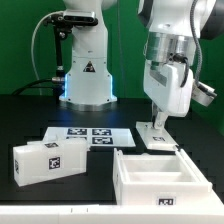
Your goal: Assemble cabinet
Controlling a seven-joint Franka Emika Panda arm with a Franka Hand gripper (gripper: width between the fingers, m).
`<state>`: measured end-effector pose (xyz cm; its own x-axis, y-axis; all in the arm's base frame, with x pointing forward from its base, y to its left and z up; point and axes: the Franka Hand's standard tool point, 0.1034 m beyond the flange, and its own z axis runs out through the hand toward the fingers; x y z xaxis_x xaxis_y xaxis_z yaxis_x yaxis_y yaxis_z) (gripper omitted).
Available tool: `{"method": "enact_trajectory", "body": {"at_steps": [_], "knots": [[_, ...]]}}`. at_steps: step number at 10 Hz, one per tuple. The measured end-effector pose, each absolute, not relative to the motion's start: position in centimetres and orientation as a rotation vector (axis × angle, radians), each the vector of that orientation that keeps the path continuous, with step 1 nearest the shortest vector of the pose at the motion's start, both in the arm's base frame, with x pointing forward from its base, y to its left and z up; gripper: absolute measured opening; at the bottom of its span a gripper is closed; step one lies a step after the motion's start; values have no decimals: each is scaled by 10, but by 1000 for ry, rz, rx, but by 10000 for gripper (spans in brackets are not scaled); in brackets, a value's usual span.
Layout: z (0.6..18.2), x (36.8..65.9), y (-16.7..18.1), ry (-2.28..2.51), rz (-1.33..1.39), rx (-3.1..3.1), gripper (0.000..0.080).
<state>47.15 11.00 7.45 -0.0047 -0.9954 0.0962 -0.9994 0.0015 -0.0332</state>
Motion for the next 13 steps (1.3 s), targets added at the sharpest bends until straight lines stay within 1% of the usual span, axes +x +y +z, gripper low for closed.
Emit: {"method": "enact_trajectory", "body": {"at_steps": [13], "knots": [[69, 470, 107, -2138, 164, 2231, 64]]}}
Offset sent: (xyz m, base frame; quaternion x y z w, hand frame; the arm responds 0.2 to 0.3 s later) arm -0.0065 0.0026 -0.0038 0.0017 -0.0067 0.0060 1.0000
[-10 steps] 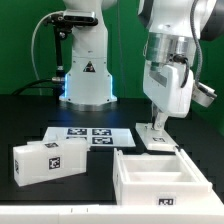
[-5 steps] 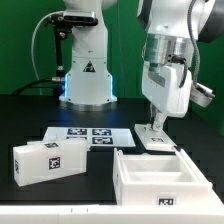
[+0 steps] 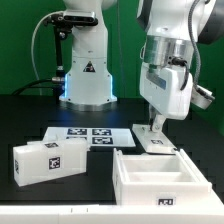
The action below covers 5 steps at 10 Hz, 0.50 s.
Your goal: Assemble cabinet
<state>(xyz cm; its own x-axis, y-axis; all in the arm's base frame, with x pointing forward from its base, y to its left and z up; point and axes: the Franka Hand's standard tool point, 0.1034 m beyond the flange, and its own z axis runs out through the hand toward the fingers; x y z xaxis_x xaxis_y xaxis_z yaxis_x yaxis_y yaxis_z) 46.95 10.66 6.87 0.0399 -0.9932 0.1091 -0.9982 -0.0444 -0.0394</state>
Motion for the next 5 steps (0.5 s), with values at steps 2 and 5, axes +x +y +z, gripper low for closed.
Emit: {"method": "enact_trajectory", "body": {"at_steps": [2, 5], "knots": [[70, 472, 108, -2138, 167, 2235, 64], [69, 473, 112, -2128, 169, 2242, 64]]}}
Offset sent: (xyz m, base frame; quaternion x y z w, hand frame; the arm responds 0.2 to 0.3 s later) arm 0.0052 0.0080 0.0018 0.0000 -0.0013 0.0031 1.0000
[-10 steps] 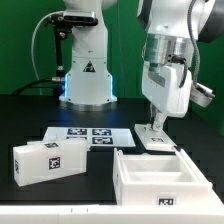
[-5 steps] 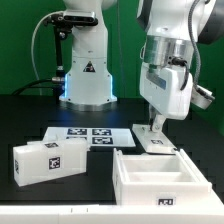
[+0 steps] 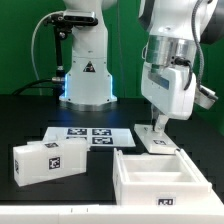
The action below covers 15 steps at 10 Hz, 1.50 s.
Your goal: Assemble cabinet
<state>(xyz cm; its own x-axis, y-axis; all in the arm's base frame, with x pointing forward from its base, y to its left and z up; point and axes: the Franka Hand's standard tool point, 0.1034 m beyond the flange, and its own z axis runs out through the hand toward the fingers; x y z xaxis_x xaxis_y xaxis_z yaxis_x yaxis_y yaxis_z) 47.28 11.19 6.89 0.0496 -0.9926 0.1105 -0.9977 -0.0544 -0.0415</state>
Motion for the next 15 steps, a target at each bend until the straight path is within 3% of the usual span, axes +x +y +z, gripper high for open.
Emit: {"method": "enact_trajectory", "body": {"at_steps": [7, 13, 15], "knots": [[67, 514, 116, -2205, 279, 2164, 64], [67, 516, 115, -2195, 287, 2172, 64], [68, 532, 111, -2197, 320, 2172, 64]]}}
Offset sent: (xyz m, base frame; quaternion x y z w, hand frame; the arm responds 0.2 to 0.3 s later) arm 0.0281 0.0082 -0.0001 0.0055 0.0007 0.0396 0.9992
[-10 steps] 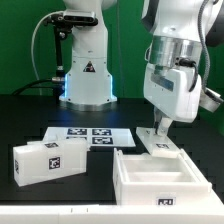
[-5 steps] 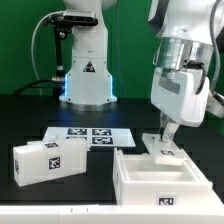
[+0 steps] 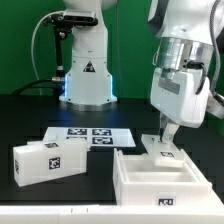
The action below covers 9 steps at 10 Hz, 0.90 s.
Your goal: Assemble cabinet
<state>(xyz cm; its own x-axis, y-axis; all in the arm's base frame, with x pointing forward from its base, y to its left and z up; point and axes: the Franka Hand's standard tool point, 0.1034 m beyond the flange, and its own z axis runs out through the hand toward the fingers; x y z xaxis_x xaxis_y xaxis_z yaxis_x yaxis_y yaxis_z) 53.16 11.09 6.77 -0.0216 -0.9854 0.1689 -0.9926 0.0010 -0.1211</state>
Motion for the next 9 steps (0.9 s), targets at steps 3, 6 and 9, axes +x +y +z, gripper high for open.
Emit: {"method": "enact_trajectory", "body": {"at_steps": [3, 6, 9], "knots": [[67, 572, 110, -2176, 423, 2194, 64], [68, 581, 110, -2169, 464, 2200, 64], [68, 582, 109, -2170, 466, 2200, 64]]}}
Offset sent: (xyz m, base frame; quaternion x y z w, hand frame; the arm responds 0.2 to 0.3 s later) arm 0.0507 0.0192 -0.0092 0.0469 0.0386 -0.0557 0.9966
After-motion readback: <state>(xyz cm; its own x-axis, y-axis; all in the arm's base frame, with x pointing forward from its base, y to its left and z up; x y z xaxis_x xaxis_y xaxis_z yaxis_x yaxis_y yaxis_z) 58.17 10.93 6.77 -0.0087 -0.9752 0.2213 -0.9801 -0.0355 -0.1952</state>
